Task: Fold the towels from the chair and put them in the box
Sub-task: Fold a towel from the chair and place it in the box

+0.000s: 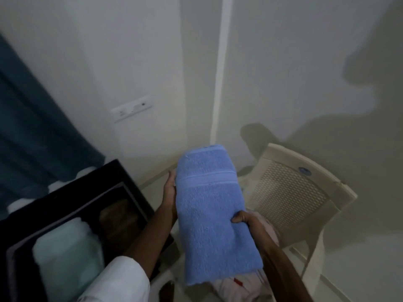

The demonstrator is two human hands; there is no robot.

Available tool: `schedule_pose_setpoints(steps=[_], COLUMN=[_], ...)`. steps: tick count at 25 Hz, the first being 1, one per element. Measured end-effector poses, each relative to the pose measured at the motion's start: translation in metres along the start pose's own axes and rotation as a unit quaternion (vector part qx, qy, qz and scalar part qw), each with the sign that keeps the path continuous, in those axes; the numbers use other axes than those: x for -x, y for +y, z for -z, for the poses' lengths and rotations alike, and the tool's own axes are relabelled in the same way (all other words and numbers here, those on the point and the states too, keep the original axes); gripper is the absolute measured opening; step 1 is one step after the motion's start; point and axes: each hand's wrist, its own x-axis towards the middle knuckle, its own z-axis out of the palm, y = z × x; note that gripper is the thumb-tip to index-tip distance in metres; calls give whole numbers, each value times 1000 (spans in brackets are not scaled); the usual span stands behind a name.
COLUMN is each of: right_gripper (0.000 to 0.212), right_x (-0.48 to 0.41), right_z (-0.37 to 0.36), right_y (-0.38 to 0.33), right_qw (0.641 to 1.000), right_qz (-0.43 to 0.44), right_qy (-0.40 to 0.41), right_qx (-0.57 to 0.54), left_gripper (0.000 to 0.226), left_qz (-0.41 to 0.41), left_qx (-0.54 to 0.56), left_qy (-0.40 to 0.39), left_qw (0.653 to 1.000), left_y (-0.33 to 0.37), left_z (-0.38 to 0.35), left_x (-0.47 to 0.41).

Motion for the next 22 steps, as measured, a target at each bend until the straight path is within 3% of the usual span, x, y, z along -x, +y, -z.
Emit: schedule_pose_setpoints(steps=[2, 4, 6, 9, 14, 17, 20, 22], right_gripper=[16, 19, 42, 73, 49, 66, 79, 68], right_x=[-21, -41, -62, -100, -151, -192, -239, -266], right_z=[-22, -46, -71, -98, -144, -153, -162, -169], right_y=[0, 7, 25, 56, 91, 122, 151, 166], right_qw=[997, 993, 987, 985, 976, 970, 961, 952], right_qz=[-23, -100, -152, -161, -179, -145, -141, -121], right_qy=[10, -2, -27, -24, -48, -66, -32, -8], right_qx=[73, 56, 38, 54, 115, 184, 234, 280], left_gripper=[48, 45, 42, 46, 41, 43, 57, 70], left_qz=[-45, -68, -56, -55, -3, 28, 51, 45], left_qx=[38, 34, 54, 56, 71, 85, 95, 77], left_qy=[-7, 41, 68, 119, 196, 240, 217, 219], left_qw=[998, 996, 995, 990, 978, 967, 970, 972], left_y=[10, 10, 20, 36, 51, 50, 54, 61], left_z=[31, 84, 126, 174, 258, 318, 370, 397], left_x=[8, 14, 17, 25, 14, -10, -34, -53])
